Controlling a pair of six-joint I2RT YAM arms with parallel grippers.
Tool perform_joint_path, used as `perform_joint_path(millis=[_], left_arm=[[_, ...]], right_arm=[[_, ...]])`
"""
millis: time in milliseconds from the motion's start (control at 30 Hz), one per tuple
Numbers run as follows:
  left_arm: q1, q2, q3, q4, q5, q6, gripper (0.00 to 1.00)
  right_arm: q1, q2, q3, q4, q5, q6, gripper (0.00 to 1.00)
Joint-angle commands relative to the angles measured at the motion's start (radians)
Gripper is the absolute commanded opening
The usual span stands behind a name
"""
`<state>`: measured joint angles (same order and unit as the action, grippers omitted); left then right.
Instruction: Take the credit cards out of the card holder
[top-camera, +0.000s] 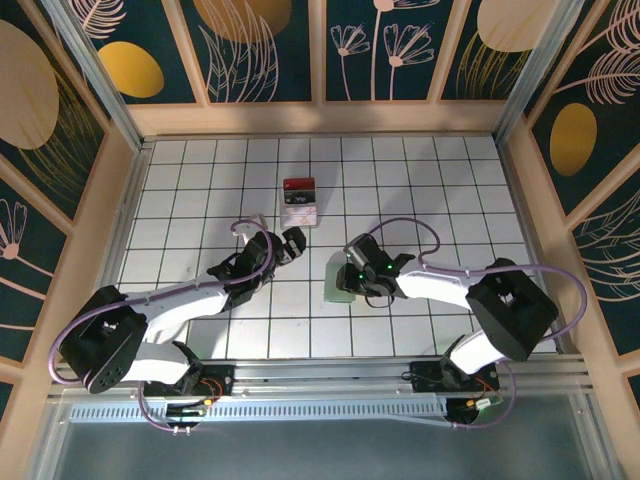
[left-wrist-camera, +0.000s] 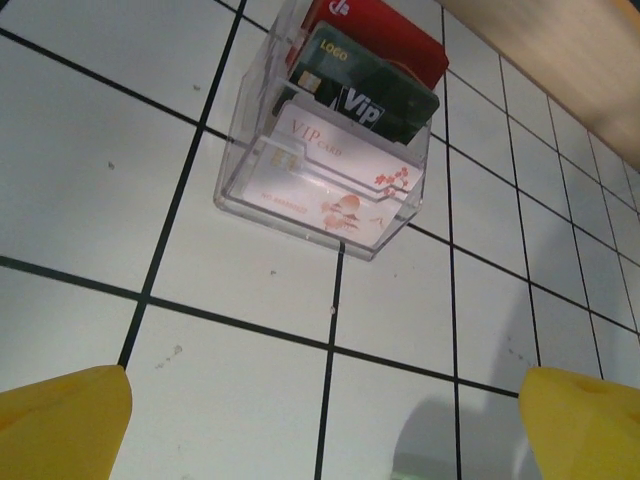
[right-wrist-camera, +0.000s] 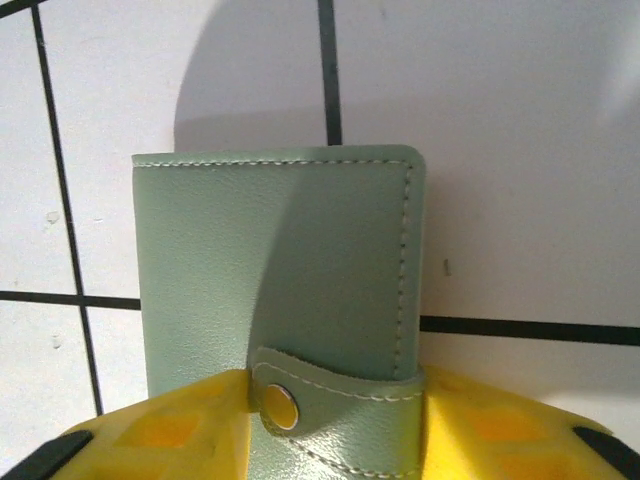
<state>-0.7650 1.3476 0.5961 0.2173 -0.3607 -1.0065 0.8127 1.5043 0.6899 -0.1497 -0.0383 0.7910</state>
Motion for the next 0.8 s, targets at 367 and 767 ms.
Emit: perform_joint_path(millis=[367, 767], left_arm=[[-0.002, 0.081, 0.050, -0.084, 0.282, -0.143, 0.85], [-0.002, 0.214, 0.059, -0.031, 0.389, -0.144, 0.58]], right_arm=[[0.009, -0.033, -0.007, 0.176, -0.087, 0.007, 0.36], [0.006, -0.010, -0.027, 0.258, -0.165, 0.019, 0.37]])
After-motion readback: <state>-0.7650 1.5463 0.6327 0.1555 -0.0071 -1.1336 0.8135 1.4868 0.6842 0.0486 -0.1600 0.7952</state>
